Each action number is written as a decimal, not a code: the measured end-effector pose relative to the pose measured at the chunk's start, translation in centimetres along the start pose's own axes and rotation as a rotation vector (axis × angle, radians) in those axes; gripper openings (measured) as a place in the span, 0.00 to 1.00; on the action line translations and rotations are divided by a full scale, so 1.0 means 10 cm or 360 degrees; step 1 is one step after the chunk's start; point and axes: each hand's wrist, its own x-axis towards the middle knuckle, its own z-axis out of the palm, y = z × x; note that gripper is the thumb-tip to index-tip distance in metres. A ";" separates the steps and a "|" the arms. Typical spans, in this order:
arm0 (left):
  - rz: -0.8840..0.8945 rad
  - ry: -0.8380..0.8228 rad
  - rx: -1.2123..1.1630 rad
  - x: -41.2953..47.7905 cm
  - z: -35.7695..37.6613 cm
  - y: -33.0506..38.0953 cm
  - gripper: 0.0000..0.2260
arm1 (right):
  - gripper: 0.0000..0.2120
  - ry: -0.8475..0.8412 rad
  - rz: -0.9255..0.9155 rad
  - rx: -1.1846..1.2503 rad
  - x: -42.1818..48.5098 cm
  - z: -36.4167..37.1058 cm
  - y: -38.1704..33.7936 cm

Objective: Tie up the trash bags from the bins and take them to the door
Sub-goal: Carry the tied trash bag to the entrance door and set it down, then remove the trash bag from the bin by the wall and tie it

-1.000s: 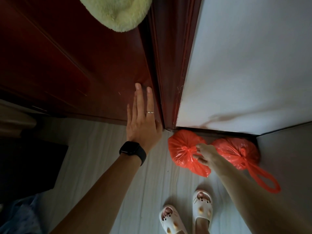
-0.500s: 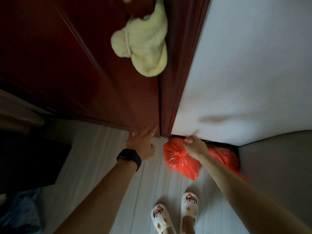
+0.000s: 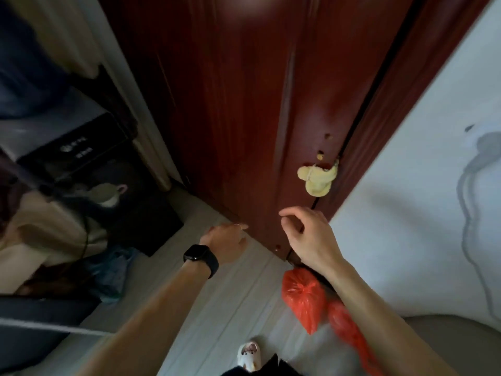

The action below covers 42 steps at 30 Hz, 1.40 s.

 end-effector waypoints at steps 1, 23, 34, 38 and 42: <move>-0.0008 0.0062 -0.0006 -0.18 -0.04 -0.06 0.22 | 0.07 0.0009 -0.0081 0.0012 -0.01 -0.05 -0.15; -0.2122 0.1434 -0.0321 -6.50 1.79 -0.44 0.21 | 0.11 -0.1424 -0.1891 0.0389 -3.34 1.38 -3.52; -0.3150 0.1522 -0.0375 -10.02 3.57 0.24 0.22 | 0.11 -0.1870 -0.2728 0.0510 -7.27 1.82 -5.06; -0.3461 0.1414 -0.0459 -10.98 4.03 0.56 0.22 | 0.12 -0.1995 -0.2947 0.0566 -8.44 1.79 -5.38; -0.3694 0.1370 -0.0545 -11.74 4.51 0.76 0.22 | 0.13 -0.2123 -0.3152 0.0570 -9.58 1.86 -5.66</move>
